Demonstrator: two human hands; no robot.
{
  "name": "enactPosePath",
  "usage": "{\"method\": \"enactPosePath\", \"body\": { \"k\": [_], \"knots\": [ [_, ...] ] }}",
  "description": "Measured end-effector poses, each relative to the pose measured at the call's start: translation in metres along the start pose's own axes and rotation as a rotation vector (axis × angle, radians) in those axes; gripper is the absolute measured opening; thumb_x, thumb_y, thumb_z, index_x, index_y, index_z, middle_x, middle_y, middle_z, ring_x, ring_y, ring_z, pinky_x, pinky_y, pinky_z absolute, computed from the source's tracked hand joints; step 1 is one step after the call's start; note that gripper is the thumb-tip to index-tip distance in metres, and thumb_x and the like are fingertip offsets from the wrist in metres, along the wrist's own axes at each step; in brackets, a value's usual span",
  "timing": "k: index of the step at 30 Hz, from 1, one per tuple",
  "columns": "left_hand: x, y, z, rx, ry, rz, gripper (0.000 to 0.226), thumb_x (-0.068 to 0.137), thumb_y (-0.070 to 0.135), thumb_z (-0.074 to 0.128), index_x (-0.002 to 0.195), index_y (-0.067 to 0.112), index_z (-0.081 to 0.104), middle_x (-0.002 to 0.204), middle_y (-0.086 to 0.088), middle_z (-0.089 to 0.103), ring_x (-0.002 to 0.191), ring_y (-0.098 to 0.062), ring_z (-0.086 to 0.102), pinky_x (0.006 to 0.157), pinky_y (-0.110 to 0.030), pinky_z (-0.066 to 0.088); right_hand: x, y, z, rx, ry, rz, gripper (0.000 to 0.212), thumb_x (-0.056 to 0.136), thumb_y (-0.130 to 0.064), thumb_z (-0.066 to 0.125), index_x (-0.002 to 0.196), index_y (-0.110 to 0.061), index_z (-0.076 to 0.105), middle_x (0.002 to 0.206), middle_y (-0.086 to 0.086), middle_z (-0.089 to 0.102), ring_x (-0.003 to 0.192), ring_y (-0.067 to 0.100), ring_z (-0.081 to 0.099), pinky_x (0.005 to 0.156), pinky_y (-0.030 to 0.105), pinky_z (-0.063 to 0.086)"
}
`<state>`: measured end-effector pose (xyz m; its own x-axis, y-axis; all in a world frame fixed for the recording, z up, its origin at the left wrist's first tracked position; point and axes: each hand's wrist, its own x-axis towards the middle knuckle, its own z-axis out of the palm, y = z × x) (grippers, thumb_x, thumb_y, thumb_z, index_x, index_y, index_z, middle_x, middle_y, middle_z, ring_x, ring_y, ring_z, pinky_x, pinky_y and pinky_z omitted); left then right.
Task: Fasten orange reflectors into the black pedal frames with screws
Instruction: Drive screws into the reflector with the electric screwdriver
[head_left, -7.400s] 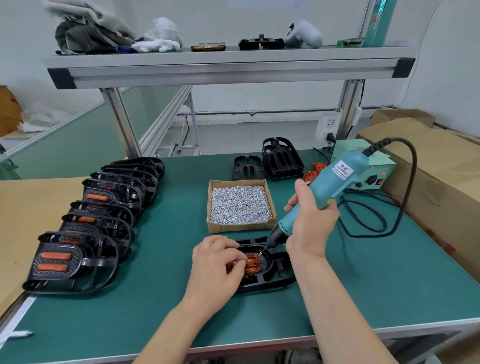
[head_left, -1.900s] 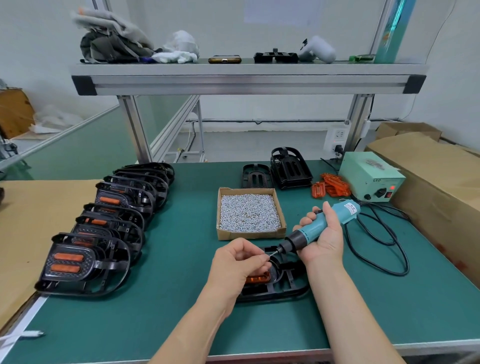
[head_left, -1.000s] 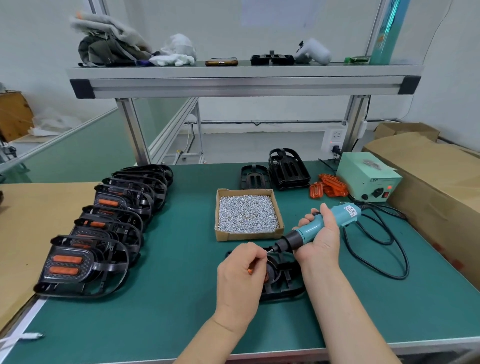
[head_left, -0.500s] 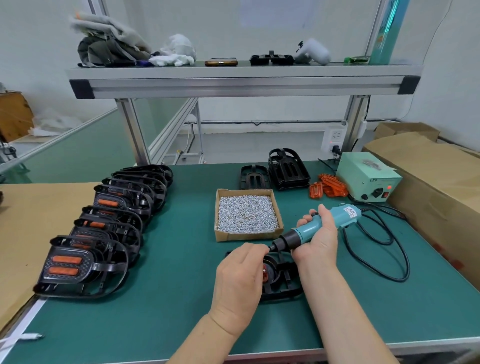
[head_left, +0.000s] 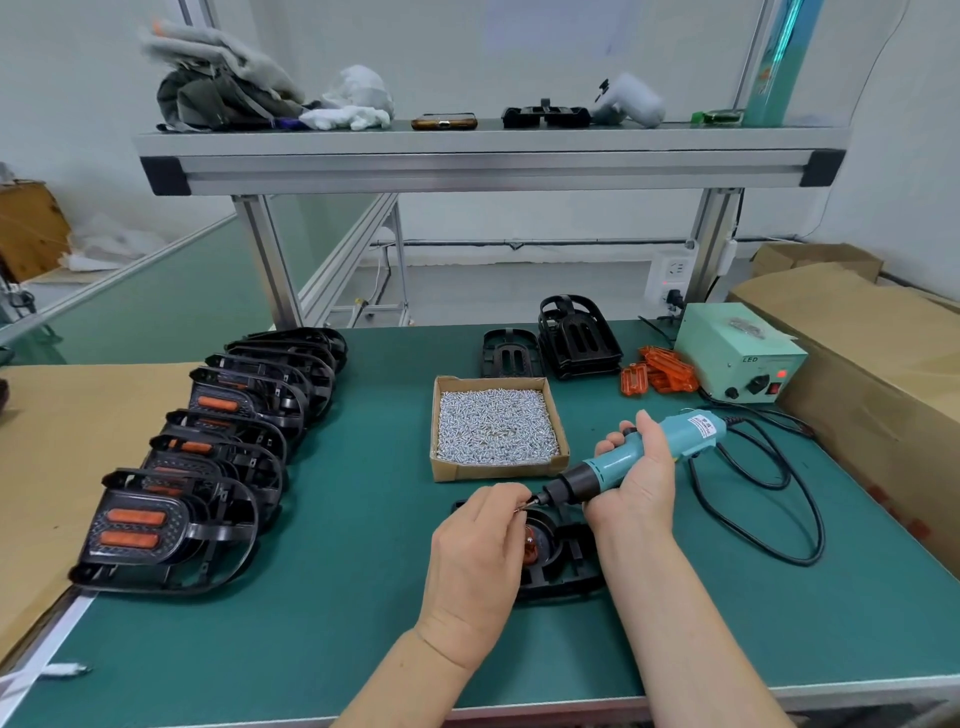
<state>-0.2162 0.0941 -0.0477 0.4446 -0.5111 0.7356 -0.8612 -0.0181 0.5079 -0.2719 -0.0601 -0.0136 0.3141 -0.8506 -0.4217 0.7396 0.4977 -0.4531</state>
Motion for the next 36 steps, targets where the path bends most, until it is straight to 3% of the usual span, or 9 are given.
{"method": "enactPosePath", "body": {
  "k": [6, 14, 18, 23, 28, 31, 33, 36],
  "knots": [
    [-0.002, -0.002, 0.000, 0.039, -0.047, 0.018, 0.012, 0.086, 0.002, 0.064, 0.092, 0.011, 0.068, 0.081, 0.003, 0.062, 0.070, -0.017, 0.059, 0.064, -0.033, 0.051, -0.002, 0.001, 0.000, -0.028, 0.010, -0.007, 0.020, 0.092, -0.025, 0.071, 0.081, -0.018, 0.056, 0.065, -0.007, 0.054, 0.049, 0.005, 0.052, 0.050, 0.017, 0.048],
    [-0.002, -0.001, 0.001, 0.053, -0.097, 0.012, 0.014, 0.084, 0.003, 0.065, 0.094, 0.012, 0.068, 0.083, 0.002, 0.064, 0.071, -0.020, 0.061, 0.063, -0.033, 0.054, -0.006, 0.005, 0.000, -0.068, -0.008, -0.007, 0.020, 0.093, -0.025, 0.069, 0.080, -0.018, 0.056, 0.063, -0.007, 0.054, 0.048, 0.005, 0.051, 0.050, 0.017, 0.047],
    [-0.006, -0.001, -0.005, 0.044, -0.129, -0.079, 0.031, 0.080, 0.020, 0.072, 0.109, 0.022, 0.062, 0.098, 0.009, 0.066, 0.086, -0.014, 0.065, 0.076, -0.031, 0.055, -0.007, 0.005, 0.002, -0.081, -0.021, -0.017, 0.020, 0.092, -0.027, 0.070, 0.079, -0.019, 0.057, 0.063, -0.007, 0.054, 0.049, 0.005, 0.051, 0.053, 0.018, 0.046],
    [-0.011, -0.019, -0.021, 0.050, -0.217, -0.237, 0.069, 0.074, 0.061, 0.063, 0.130, 0.022, 0.054, 0.120, 0.016, 0.053, 0.113, -0.005, 0.048, 0.099, -0.019, 0.032, -0.007, 0.003, 0.004, -0.112, -0.038, -0.051, 0.019, 0.091, -0.028, 0.071, 0.080, -0.020, 0.058, 0.064, -0.007, 0.055, 0.052, 0.006, 0.051, 0.060, 0.020, 0.044],
    [-0.018, -0.050, -0.039, 0.135, -0.414, -0.256, 0.089, 0.069, 0.074, 0.059, 0.141, 0.025, 0.042, 0.136, 0.018, 0.037, 0.132, -0.004, 0.033, 0.112, -0.028, 0.025, -0.009, 0.005, 0.004, -0.160, -0.060, -0.100, 0.017, 0.090, -0.028, 0.073, 0.092, -0.018, 0.059, 0.069, -0.006, 0.056, 0.057, 0.007, 0.053, 0.055, 0.019, 0.047],
    [-0.019, -0.060, -0.043, 0.097, -0.543, -0.282, 0.099, 0.064, 0.078, 0.062, 0.147, 0.034, 0.031, 0.141, 0.022, 0.030, 0.135, 0.003, 0.024, 0.114, -0.025, 0.021, -0.011, 0.009, 0.006, -0.204, -0.076, -0.143, 0.018, 0.089, -0.028, 0.073, 0.095, -0.018, 0.059, 0.069, -0.004, 0.057, 0.059, 0.008, 0.053, 0.056, 0.020, 0.048],
    [-0.018, -0.062, -0.042, 0.083, -0.603, -0.272, 0.106, 0.061, 0.080, 0.064, 0.150, 0.040, 0.022, 0.140, 0.029, 0.024, 0.131, 0.017, 0.014, 0.111, -0.019, 0.017, -0.014, 0.012, 0.008, -0.235, -0.095, -0.178, 0.017, 0.089, -0.028, 0.073, 0.092, -0.017, 0.059, 0.064, -0.005, 0.056, 0.054, 0.008, 0.053, 0.053, 0.019, 0.048],
    [-0.016, -0.066, -0.041, 0.101, -0.669, -0.241, 0.116, 0.059, 0.082, 0.065, 0.154, 0.038, 0.014, 0.142, 0.032, 0.017, 0.125, 0.028, 0.002, 0.111, -0.015, 0.011, -0.018, 0.016, 0.011, -0.264, -0.136, -0.229, 0.018, 0.089, -0.026, 0.073, 0.091, -0.016, 0.058, 0.059, -0.005, 0.055, 0.049, 0.007, 0.052, 0.049, 0.019, 0.047]
  ]
}}
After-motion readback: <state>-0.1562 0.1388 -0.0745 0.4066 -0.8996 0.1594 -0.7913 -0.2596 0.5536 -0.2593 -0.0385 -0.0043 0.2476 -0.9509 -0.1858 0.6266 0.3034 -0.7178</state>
